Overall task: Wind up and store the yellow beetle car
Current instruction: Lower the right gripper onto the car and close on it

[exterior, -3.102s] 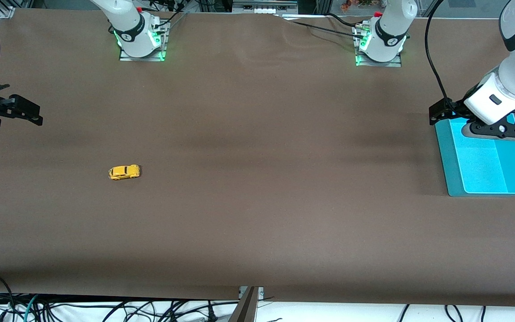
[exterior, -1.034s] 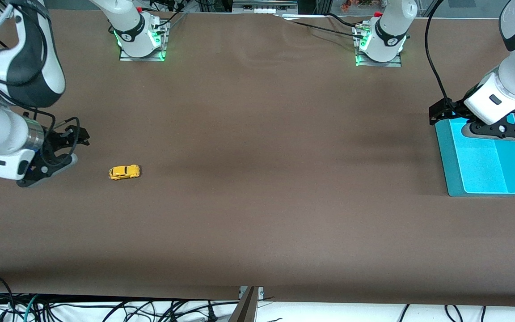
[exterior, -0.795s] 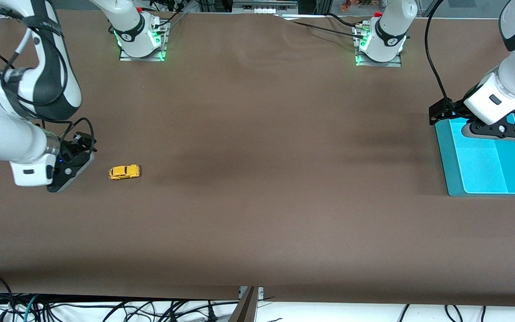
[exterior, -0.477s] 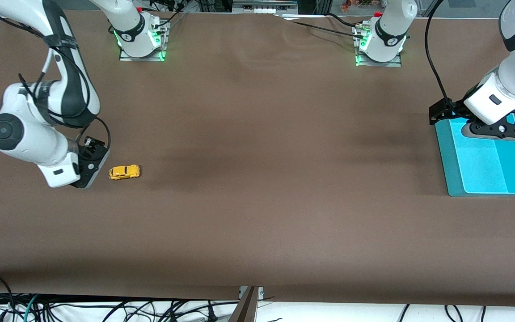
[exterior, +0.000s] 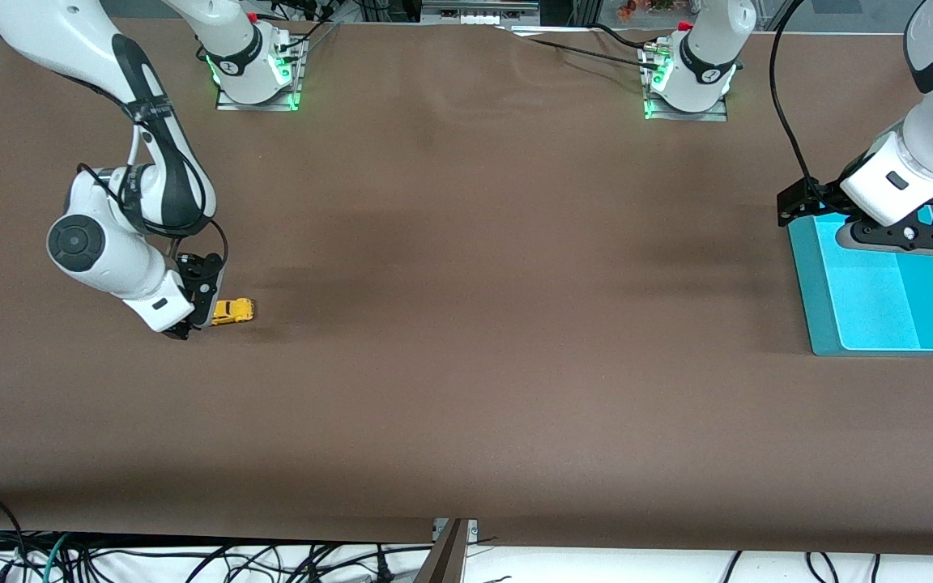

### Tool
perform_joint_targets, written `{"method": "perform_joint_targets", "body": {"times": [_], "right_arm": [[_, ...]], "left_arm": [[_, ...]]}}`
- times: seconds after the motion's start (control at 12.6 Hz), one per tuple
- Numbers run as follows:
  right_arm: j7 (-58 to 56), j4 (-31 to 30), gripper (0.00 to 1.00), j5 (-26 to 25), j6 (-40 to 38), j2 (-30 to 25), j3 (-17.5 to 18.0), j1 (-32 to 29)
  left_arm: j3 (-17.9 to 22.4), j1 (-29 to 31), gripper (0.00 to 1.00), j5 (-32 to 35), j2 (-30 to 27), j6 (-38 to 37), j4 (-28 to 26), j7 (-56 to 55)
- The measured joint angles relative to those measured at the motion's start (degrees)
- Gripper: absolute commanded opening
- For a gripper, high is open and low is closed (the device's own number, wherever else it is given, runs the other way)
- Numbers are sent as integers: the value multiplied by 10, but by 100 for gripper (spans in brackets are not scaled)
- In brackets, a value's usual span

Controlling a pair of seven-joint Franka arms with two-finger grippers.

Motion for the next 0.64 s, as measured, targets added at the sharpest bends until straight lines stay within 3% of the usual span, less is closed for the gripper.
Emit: {"method": "perform_joint_targets", "body": {"times": [0.24, 0.64], "right_arm": [[-42, -33, 99, 0, 54, 8, 0, 0], [-89, -36, 98, 1, 79, 22, 0, -2]], "left_arm": [[0, 0, 100, 0, -1, 2, -7, 0], [0, 1, 100, 0, -8, 2, -17, 0]]}}
